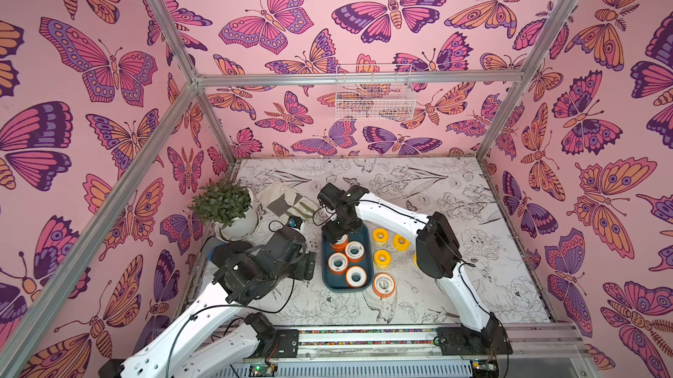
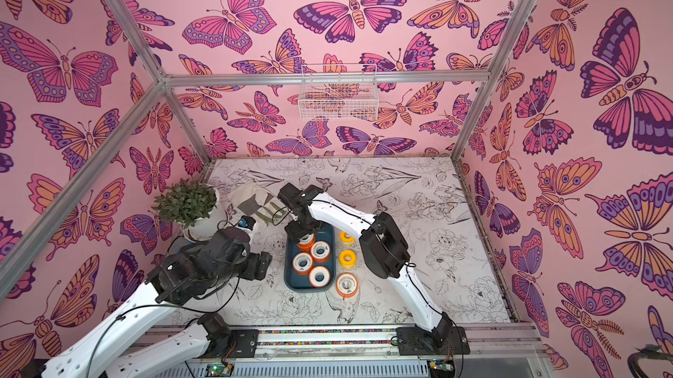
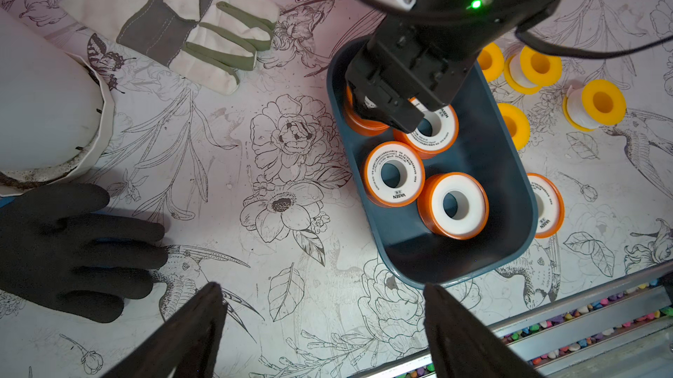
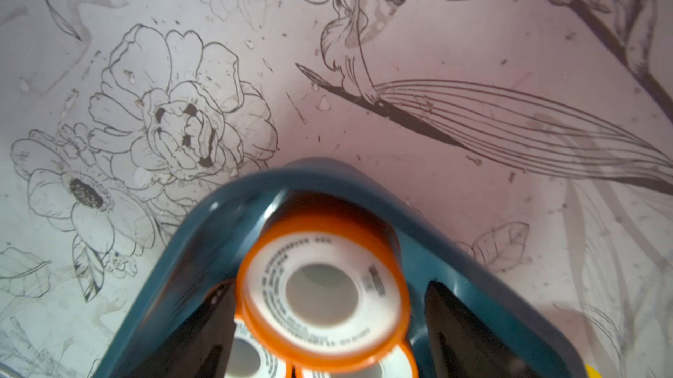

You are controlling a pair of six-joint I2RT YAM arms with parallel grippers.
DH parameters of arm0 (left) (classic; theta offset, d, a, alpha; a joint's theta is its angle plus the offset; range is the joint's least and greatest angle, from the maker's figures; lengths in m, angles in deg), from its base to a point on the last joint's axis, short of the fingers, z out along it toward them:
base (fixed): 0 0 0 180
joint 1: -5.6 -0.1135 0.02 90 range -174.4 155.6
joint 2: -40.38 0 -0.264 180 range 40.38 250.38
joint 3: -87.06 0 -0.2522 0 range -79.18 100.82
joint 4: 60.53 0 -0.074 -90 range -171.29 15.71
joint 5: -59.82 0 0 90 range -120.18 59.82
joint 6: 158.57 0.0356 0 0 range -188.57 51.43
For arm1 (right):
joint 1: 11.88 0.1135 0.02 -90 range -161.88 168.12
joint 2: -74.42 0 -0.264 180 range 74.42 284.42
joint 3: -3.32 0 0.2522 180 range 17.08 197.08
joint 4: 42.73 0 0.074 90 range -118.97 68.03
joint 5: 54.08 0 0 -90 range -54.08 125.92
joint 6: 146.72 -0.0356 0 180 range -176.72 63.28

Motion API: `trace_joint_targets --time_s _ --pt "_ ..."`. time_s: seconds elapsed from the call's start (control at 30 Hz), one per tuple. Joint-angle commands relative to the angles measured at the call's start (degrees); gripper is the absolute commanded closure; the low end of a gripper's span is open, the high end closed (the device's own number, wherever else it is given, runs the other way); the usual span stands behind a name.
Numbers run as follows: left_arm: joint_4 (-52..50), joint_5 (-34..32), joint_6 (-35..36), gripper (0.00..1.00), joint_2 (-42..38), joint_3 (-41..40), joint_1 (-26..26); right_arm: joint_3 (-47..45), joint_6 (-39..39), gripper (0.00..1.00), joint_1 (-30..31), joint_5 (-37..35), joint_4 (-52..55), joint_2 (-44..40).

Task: Put the sealing tape into the storage box
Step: Place the sealing tape in the storage box, then pick up the sealing tape at the center of the board.

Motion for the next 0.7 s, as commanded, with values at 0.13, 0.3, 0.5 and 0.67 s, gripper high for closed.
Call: trace_joint_targets --time_s 0.13,0.3,0.5,0.67 --pt "0.35 -0.43 0.56 0.11 0.15 -0.89 -0.51 -11.70 -1.46 0.13 0.21 -6.86 -8.52 -14.72" --pt "0.39 -0.18 0.56 0.11 0.03 -0.93 -0.46 -32.34 -2.91 0.13 -0.79 -12.49 -22.91 -31.29" --pt "0.50 0.48 0.70 0.10 0.34 -0.89 -0.52 -61.87 -3.41 0.13 -2.77 -26.13 -40.53 -55.17" --pt "0.88 1.94 1.27 0.11 0.50 -0.88 -0.45 -81.56 -4.76 0.11 -5.50 -33.53 -48.98 -72.10"
